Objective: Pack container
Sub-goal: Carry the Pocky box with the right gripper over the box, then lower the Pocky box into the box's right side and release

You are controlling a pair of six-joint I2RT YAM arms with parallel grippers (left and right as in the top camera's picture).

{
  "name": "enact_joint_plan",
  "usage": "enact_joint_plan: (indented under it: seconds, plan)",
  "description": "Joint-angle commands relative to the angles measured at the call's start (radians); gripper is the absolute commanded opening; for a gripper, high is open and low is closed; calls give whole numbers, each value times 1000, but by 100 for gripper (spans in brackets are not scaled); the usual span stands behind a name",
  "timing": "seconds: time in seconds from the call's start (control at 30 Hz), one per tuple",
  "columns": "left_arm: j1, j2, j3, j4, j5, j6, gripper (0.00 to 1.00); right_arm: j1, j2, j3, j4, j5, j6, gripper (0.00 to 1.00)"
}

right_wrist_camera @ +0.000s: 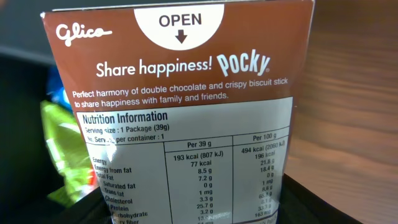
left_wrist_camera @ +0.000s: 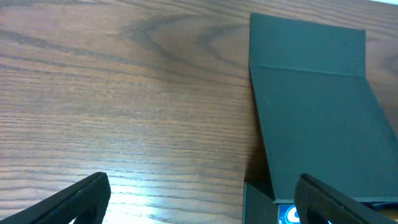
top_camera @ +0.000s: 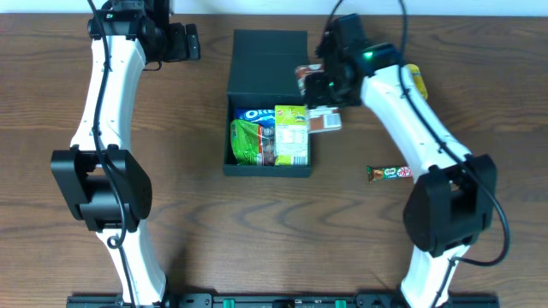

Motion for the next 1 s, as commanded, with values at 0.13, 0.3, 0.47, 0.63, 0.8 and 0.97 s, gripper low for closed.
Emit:
enact_joint_plan:
  seconds: [0.13,0.3,0.47,0.63,0.8,0.97]
  plan:
    - [-1,-19,-4,-14,-24,27,95,97,11,18,-2,37,131,65]
    - [0,-19,-4,-21,-24,27,95,140,11,14,-13,87,190,63]
    - [8,-19,-4,-28,-21,27,95,165,13,14,-43,142,238,64]
    - [17,-19,-4,-29,-17,27,95,182,24,13,-46,166,238,64]
    - [19,-19,-4,-31,-13,27,95,196,48,13,-51,166,238,64]
    - [19,-19,-4,-34,-13,27,95,200,54,13,-64,167,256,63]
